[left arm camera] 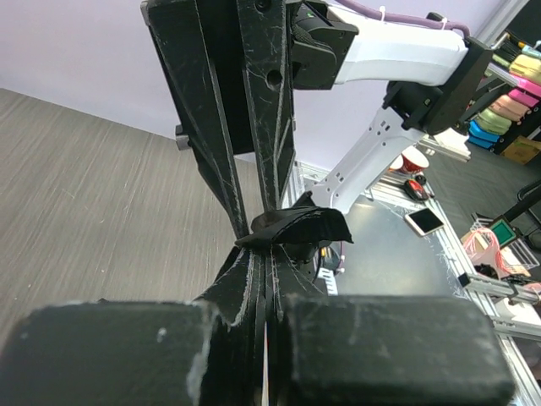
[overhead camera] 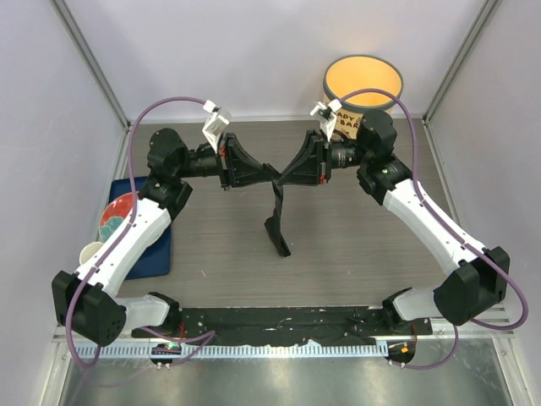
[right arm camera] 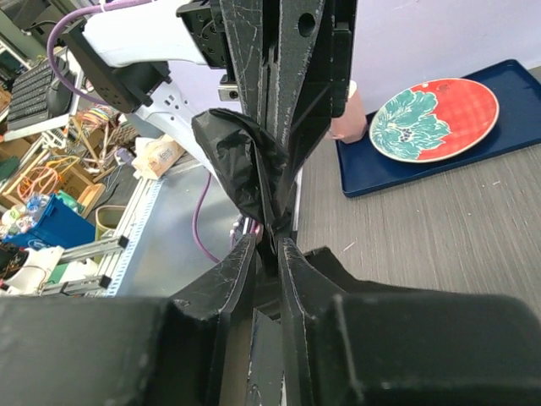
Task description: Put the trash bags into the trash bin
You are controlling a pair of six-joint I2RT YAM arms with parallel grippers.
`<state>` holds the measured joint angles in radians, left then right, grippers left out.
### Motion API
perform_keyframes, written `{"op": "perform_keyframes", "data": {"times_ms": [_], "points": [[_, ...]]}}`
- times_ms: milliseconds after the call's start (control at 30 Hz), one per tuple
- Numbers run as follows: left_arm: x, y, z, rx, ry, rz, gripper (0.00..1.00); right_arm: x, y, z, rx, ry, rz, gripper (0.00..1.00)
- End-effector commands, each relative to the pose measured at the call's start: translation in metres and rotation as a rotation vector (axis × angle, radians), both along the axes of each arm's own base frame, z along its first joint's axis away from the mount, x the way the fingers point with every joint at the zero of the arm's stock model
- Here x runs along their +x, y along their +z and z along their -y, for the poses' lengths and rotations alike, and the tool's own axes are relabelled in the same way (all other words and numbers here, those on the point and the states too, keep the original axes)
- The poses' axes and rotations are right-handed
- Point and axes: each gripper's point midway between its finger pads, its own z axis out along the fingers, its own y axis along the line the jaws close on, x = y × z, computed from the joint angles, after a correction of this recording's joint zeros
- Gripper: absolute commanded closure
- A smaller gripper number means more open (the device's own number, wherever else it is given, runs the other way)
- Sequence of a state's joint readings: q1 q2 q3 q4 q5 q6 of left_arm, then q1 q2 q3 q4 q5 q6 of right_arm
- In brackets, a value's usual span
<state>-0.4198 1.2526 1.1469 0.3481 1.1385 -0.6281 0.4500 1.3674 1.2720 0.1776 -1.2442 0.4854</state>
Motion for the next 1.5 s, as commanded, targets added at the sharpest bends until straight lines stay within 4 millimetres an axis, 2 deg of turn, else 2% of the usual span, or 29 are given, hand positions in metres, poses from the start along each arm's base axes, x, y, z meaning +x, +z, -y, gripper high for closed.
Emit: {"op": "perform_keyframes", "data": {"times_ms": [0, 100, 167, 200, 233, 300, 333, 400, 533, 567, 600, 1000, 1100, 1333, 1400, 1433, 1467], "points": [[-0.006, 0.009, -0.005, -0.009, -0.017, 0.014, 1.0, -0.006, 0.022, 0.01, 0.025, -0.018, 0.042, 0.8], [-0.006, 0.01, -0.005, -0.005, -0.023, 0.009, 1.0, -0.006, 0.022, 0.01, 0.026, -0.013, 0.057, 0.97], [-0.004, 0.012, -0.004, -0.007, -0.022, 0.007, 1.0, -0.005, 0.022, 0.009, 0.027, -0.016, 0.058, 0.97], [-0.004, 0.012, -0.004, -0.007, -0.024, 0.006, 1.0, -0.004, 0.023, 0.009, 0.027, -0.022, 0.058, 0.95], [-0.002, 0.013, -0.003, -0.007, -0.023, 0.004, 1.0, -0.004, 0.024, 0.009, 0.03, -0.027, 0.063, 0.78], [-0.002, 0.012, -0.003, -0.007, -0.023, 0.001, 1.0, -0.003, 0.023, 0.01, 0.03, -0.036, 0.07, 0.65], [-0.001, 0.012, -0.003, -0.006, -0.022, -0.002, 1.0, -0.003, 0.024, 0.011, 0.031, -0.047, 0.083, 0.54], [-0.002, 0.013, -0.002, -0.008, -0.026, -0.013, 1.0, -0.001, 0.024, 0.01, 0.03, -0.059, 0.086, 0.52], [0.001, 0.015, -0.001, -0.015, -0.021, -0.024, 1.0, 0.001, 0.026, 0.005, 0.032, -0.05, 0.095, 0.58], [0.001, 0.015, -0.001, -0.015, -0.02, -0.025, 1.0, 0.003, 0.026, 0.004, 0.031, -0.049, 0.108, 0.65], [0.001, 0.016, -0.001, -0.016, -0.022, -0.026, 1.0, 0.003, 0.026, 0.003, 0.028, -0.046, 0.12, 0.67], [0.004, 0.018, -0.001, -0.019, 0.0, -0.056, 1.0, 0.001, 0.017, 0.001, -0.014, -0.038, 0.134, 0.65], [0.004, 0.021, 0.0, -0.024, -0.004, -0.062, 1.0, 0.002, 0.014, 0.0, -0.024, -0.035, 0.142, 0.73], [0.003, 0.02, 0.0, -0.019, -0.007, -0.073, 1.0, 0.0, 0.018, 0.001, -0.02, -0.03, 0.152, 0.85], [0.002, 0.02, 0.0, -0.018, -0.006, -0.071, 1.0, -0.001, 0.02, 0.001, -0.017, -0.027, 0.154, 0.9], [0.002, 0.018, 0.0, -0.015, -0.006, -0.072, 1.0, -0.001, 0.02, 0.001, -0.017, -0.026, 0.154, 0.98], [0.002, 0.018, 0.0, -0.013, -0.007, -0.073, 1.0, -0.001, 0.02, 0.001, -0.017, -0.024, 0.153, 0.99]]}}
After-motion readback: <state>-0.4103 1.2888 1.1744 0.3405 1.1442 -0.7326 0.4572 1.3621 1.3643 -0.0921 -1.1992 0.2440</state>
